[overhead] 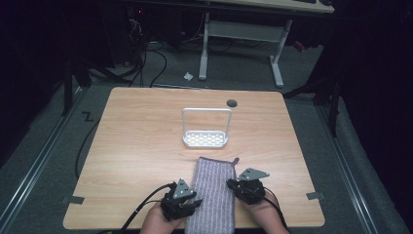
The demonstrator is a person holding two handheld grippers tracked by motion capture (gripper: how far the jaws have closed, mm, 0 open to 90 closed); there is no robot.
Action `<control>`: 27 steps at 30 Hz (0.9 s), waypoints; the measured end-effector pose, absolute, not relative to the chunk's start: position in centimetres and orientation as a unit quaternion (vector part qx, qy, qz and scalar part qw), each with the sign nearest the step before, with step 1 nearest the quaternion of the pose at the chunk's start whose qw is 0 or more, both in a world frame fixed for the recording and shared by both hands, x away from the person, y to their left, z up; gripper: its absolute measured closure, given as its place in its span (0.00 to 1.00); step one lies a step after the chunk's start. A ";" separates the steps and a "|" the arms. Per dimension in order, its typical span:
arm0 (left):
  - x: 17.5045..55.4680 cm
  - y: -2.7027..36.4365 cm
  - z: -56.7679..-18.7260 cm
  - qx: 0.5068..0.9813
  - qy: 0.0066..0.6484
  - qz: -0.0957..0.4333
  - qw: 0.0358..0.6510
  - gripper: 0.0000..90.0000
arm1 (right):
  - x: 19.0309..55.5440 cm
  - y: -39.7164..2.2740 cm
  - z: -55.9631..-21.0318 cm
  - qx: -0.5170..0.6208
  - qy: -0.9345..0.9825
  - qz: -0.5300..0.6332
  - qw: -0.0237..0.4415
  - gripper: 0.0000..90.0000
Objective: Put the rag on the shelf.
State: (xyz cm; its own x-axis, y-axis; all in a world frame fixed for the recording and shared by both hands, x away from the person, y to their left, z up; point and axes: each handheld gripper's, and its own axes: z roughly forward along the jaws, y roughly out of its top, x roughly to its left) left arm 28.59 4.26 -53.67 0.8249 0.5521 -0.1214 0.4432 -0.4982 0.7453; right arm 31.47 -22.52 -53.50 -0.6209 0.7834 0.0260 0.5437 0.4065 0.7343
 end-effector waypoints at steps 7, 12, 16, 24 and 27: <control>28.5 5.7 -52.6 0.841 0.307 0.030 0.446 0.69 | 31.5 -22.6 -53.5 0.407 0.818 0.371 0.167 0.90; 32.3 6.9 -52.1 0.804 0.361 0.050 0.470 0.64 | 31.3 -23.1 -53.1 0.406 0.813 0.388 0.155 0.89; 35.0 5.8 -52.9 0.789 0.401 0.052 0.462 0.58 | 31.3 -23.2 -53.1 0.408 0.810 0.392 0.157 0.87; 38.0 3.1 -53.9 0.784 0.432 0.087 0.437 0.57 | 31.7 -23.5 -53.0 0.407 0.802 0.400 0.175 0.71; 37.9 2.9 -54.0 0.784 0.430 0.098 0.436 0.66 | 32.6 -23.3 -52.9 0.414 0.800 0.402 0.165 0.65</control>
State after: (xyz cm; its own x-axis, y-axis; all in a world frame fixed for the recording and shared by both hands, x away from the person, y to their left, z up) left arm 37.93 2.87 -54.04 0.6105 0.7606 -0.2210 0.5890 -0.2495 0.7687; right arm 32.64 -23.33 -52.94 -0.6020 0.7956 0.0682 0.5299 0.3342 0.7794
